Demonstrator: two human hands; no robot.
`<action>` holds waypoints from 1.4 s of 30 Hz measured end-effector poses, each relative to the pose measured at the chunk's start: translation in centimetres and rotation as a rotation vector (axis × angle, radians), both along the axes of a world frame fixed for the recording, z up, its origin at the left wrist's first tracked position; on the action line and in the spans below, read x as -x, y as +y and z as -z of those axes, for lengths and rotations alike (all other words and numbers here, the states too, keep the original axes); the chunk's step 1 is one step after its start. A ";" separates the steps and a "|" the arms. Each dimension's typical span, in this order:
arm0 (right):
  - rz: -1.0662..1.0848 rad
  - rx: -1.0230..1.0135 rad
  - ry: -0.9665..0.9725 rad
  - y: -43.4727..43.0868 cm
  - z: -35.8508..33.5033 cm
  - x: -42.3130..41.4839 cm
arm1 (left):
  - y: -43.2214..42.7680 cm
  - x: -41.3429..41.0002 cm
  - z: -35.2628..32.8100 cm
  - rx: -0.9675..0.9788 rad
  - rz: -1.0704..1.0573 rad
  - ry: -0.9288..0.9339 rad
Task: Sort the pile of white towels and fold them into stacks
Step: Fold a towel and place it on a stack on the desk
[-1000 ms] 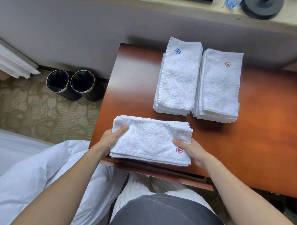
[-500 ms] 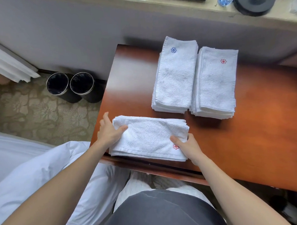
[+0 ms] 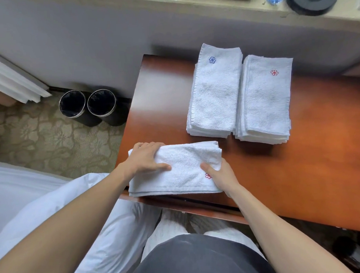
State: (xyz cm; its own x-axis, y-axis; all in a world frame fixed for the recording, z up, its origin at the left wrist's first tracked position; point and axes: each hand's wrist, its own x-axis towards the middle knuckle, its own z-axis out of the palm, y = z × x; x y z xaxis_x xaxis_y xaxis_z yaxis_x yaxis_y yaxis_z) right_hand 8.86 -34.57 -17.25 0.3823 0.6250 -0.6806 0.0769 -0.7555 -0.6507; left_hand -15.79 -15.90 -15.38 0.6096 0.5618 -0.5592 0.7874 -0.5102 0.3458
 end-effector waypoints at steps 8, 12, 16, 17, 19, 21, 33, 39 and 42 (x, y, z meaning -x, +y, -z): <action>-0.126 -0.016 -0.026 4.2 0.6 3.8 | 0.7 5.6 0.3 -0.034 -0.165 0.047; -0.176 -0.008 -0.025 5.9 0.7 5.5 | 1.1 7.7 0.2 -0.034 -0.244 0.061; -0.228 -0.010 -0.023 8.2 0.6 6.2 | 0.8 9.3 0.5 -0.014 -0.321 0.082; -0.244 -0.023 -0.024 9.0 0.3 6.4 | 0.8 9.7 0.5 -0.007 -0.353 0.089; -0.269 -0.060 -0.001 10.7 -0.1 6.9 | 0.6 10.5 0.5 0.006 -0.433 0.111; -0.275 -0.111 0.020 11.5 -0.3 7.5 | 0.2 11.1 0.5 0.005 -0.493 0.128; 0.281 0.055 0.563 3.2 -1.0 12.2 | 0.7 10.1 -0.7 0.126 -0.530 0.145; 0.194 -0.064 0.570 4.7 -1.6 15.4 | -0.1 9.6 -1.2 0.101 -0.575 0.160; 0.182 -0.157 0.490 6.7 -1.2 15.6 | -0.7 10.1 -1.2 0.132 -0.681 0.133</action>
